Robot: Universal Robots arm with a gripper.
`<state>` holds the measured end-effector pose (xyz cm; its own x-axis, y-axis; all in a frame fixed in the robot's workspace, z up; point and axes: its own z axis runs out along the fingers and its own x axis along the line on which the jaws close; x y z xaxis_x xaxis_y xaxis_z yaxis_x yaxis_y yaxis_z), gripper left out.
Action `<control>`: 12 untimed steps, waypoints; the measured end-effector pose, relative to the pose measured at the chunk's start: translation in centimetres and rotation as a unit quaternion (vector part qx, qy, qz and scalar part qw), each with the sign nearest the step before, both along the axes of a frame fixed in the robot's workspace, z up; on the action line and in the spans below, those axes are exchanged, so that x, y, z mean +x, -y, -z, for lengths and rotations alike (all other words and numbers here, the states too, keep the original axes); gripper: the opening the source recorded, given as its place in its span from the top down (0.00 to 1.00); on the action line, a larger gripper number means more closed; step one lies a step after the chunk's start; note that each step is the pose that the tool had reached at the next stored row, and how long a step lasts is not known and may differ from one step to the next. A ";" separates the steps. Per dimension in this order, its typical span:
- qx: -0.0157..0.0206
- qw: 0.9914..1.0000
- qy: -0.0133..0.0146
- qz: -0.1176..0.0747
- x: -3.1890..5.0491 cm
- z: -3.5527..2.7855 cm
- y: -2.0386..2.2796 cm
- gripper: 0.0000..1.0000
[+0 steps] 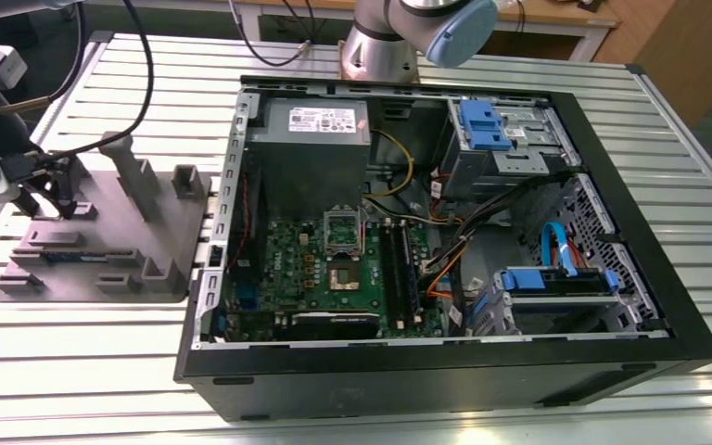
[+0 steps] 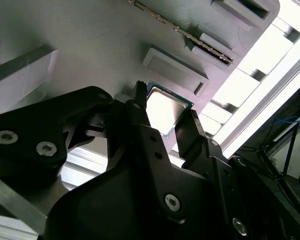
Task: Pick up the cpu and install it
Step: 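Pick up the cpu and move it towards the insertion slot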
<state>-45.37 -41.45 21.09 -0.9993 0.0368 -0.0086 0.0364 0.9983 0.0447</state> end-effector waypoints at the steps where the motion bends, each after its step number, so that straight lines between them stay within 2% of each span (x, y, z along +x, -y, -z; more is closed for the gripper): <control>1: 0.000 1.000 0.000 0.000 0.00 -0.02 0.00 0.53; 12: -0.001 1.000 0.000 0.000 0.00 -0.20 0.00 0.53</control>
<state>-45.37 -41.45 21.29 -0.9993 0.0368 -0.0085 0.0364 0.9984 0.0433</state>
